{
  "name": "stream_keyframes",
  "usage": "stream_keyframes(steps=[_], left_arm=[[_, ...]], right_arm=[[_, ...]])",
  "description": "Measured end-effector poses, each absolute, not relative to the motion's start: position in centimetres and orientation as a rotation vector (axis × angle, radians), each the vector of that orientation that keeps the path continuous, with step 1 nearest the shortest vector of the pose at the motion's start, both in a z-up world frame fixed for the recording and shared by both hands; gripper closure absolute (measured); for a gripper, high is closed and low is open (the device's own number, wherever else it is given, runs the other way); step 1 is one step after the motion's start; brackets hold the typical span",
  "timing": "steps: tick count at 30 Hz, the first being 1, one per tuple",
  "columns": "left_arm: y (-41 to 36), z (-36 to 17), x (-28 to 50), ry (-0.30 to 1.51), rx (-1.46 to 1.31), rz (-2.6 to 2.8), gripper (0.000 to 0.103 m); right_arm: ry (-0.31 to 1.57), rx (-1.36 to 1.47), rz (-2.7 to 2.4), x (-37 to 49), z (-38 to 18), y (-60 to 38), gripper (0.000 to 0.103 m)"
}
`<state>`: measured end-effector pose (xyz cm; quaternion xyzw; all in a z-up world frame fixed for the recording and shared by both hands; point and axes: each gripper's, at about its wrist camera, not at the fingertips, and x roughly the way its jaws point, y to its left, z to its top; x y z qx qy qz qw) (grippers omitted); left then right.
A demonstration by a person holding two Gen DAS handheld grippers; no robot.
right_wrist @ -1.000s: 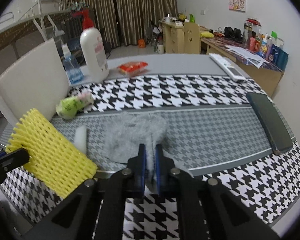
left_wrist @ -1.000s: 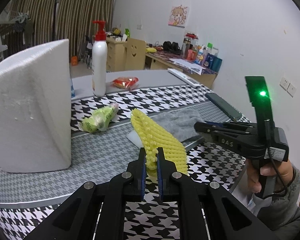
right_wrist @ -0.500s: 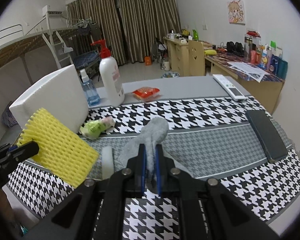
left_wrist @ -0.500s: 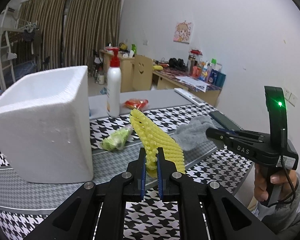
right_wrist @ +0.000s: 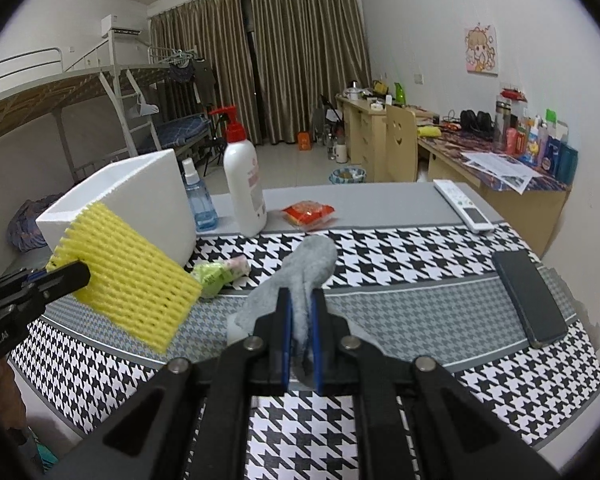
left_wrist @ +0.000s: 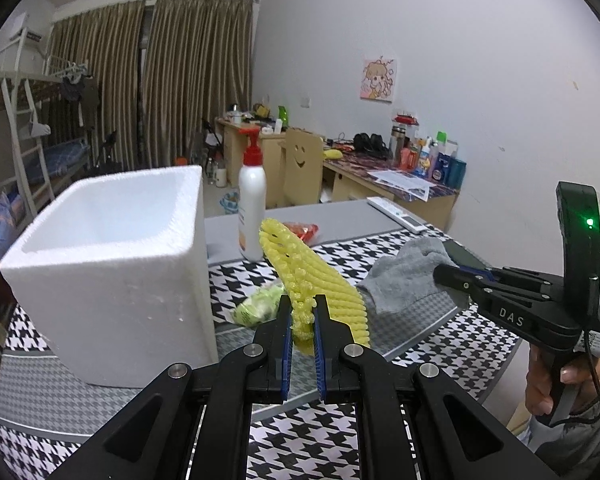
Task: Organize soft objects
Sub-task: 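Carry the yellow mesh and grey sock over the foam box with both tools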
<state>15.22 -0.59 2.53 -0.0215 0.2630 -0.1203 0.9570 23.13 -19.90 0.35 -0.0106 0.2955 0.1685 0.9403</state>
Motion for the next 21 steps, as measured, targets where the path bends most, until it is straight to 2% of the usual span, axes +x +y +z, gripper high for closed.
stream_keyframes(steps=[21], left_arm=[[0.9, 5.9, 14.4, 0.434, -0.012, -0.186, 0.093]], right_arm=[[0.507, -0.029, 0.388, 23.2, 3.5, -18.6, 0.092]])
